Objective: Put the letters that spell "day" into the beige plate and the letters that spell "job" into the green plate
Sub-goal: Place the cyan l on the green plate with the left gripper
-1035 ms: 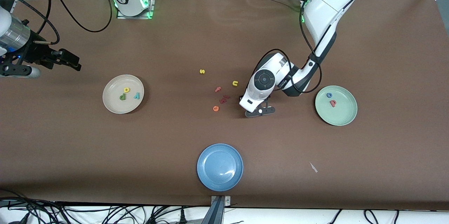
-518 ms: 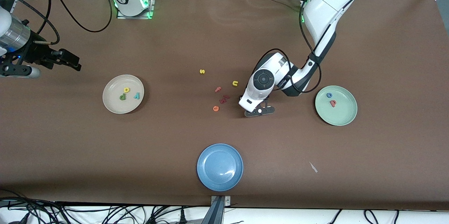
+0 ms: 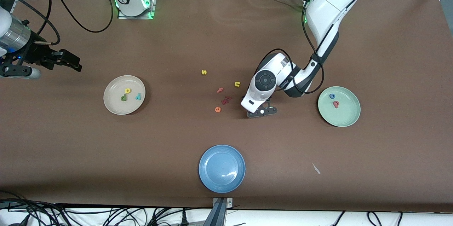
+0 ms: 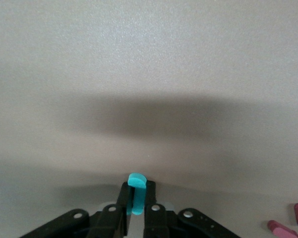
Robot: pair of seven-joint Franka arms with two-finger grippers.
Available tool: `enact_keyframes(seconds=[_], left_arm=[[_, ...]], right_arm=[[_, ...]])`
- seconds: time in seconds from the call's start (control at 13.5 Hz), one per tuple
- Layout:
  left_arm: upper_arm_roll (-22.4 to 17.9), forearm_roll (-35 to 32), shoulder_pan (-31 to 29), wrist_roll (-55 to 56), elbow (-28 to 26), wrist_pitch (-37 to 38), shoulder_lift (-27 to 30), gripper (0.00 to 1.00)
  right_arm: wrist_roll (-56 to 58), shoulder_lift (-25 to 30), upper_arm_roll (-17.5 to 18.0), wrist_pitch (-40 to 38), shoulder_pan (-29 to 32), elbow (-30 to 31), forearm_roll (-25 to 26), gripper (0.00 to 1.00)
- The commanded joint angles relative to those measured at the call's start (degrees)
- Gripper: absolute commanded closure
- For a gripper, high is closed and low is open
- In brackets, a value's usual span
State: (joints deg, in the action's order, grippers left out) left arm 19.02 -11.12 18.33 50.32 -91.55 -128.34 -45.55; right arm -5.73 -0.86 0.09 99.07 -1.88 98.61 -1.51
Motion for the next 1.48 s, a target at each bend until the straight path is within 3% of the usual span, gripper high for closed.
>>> enact_keyframes(seconds=[0.0,0.3,0.52,0.74,1.04,1.4], left_arm=[[-0.39,-1.45,0.30,0.57,0.14,1.60,-0.15,0.98],[-0.39,-1.01,-0.75,0.57,0.41,1.77,1.42,1.00],[-0.30,-0.83,-4.34,-0.13,0.67,6.50,5.89,1.00],[-0.13,-0.75,-12.41,-4.34,0.59,12.56,9.59,1.00],[-0.13,-0.66,-23.76,-17.06,0.23,20.65,10.48,1.00],[-0.21,-0.31,-33.35,-30.70,-4.33,22.87,10.04,1.00]], right_arm=[[0.81,0.16,0.17,-0.37,0.38,-0.34,-0.25,0.00],[0.81,0.16,0.17,-0.37,0.38,-0.34,-0.25,0.00],[0.81,0.16,0.17,-0.37,0.38,-0.34,-0.25,0.00],[0.81,0.16,0.17,-0.37,0.38,-0.34,-0.25,0.00],[0.81,0.16,0.17,-0.46,0.38,-0.34,-0.33,0.00],[0.81,0.16,0.08,-0.46,0.38,-0.34,-0.33,0.00]])
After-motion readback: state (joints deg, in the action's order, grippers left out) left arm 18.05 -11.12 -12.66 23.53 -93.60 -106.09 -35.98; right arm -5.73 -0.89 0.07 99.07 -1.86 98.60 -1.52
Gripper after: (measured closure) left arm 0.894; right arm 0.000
